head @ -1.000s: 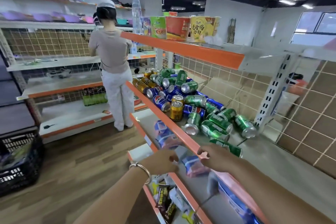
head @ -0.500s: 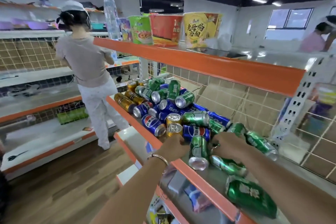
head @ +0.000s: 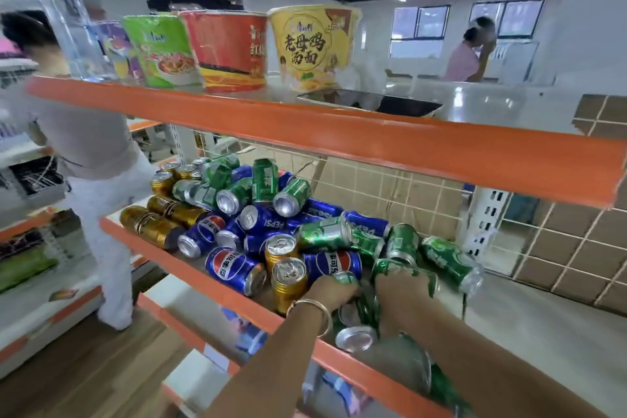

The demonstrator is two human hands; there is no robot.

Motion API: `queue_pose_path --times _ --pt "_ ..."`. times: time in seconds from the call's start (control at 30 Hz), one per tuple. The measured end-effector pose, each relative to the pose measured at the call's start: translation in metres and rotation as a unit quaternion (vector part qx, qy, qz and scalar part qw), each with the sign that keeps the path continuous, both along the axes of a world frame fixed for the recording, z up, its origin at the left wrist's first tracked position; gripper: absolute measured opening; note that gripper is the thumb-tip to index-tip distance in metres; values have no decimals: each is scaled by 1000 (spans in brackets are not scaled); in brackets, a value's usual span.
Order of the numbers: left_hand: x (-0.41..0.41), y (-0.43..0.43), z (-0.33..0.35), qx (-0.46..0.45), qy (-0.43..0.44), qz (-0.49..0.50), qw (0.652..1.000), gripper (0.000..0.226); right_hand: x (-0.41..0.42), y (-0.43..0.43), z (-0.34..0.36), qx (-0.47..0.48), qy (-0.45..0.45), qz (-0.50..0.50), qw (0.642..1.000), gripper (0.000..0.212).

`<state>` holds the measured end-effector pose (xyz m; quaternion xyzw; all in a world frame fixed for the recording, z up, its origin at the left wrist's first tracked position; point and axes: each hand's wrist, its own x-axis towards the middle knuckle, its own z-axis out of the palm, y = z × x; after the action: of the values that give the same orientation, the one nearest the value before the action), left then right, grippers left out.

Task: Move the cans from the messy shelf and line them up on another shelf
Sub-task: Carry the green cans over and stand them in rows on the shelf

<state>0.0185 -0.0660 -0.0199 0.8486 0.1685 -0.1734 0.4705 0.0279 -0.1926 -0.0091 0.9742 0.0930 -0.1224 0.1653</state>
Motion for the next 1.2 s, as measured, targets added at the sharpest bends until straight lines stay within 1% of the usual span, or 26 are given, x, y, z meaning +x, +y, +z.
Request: queue_pose_path --times 0.1,0.17,0.2,0.23,0.3,0.37,0.4,0.47,0.53,0.6,0.67,0.73,0.83,0.9,0.93,0.97,1.07,1.1,1.13,1.17,1.2 --pt "3 6 3 -21 22 -22 999 58 7 -6 4 54 27 -6 998 64" --pt "6 11 1 -28 29 -24 999 75 9 -16 8 127 27 -27 991 62" --pt "8 11 1 -33 27 -32 999 79 9 -20 11 161 18 -39 986 60" --pt "9 9 2 -42 22 -43 998 77 8 -25 16 198 12 -53 979 57" --pt "12 4 2 -67 -10 -68 995 58 8 -37 25 272 8 -85 958 47" --pt "14 -2 6 -96 -64 -96 989 40 2 -52 35 333 -1 -116 936 40" --pt "14 -4 9 -105 -93 -106 984 40 -2 -61 38 352 -13 -124 928 38" --pt "16 -11 17 -105 -135 -124 977 56 -14 -75 41 388 -47 -136 910 34" --pt "18 -18 23 -116 -156 -134 972 73 -27 -87 41 436 -90 -168 880 35" --pt "19 -30 29 -145 -174 -147 963 82 -43 -99 44 463 -141 -210 850 37" --pt "19 -47 36 -153 -180 -167 957 82 -61 -114 49 484 -187 -256 815 34" --pt "17 -69 43 -159 -185 -198 950 74 -83 -134 56 503 -241 -295 776 30" --pt "7 -112 50 -203 -181 -231 934 72 -120 -174 59 506 -338 -374 700 25" --pt "-8 -146 54 -235 -172 -248 924 68 -148 -205 58 515 -384 -434 631 24" --pt "-17 -163 55 -252 -164 -258 918 65 -162 -221 59 536 -398 -452 591 22" --pt "-26 -182 55 -269 -150 -269 912 63 -176 -237 58 566 -404 -473 541 22" --pt "-55 -240 53 -306 -95 -312 894 58 -221 -286 54 651 -413 -525 360 32" --pt "-66 -259 51 -318 -73 -321 889 52 -237 -300 53 675 -416 -530 302 32" --pt "-80 -279 49 -331 -54 -325 884 44 -253 -315 52 697 -412 -530 253 30" --pt "-95 -298 48 -342 -36 -329 879 35 -267 -327 51 718 -401 -526 215 26" --pt "-111 -317 48 -351 -20 -332 875 31 -282 -337 50 739 -386 -519 186 23"
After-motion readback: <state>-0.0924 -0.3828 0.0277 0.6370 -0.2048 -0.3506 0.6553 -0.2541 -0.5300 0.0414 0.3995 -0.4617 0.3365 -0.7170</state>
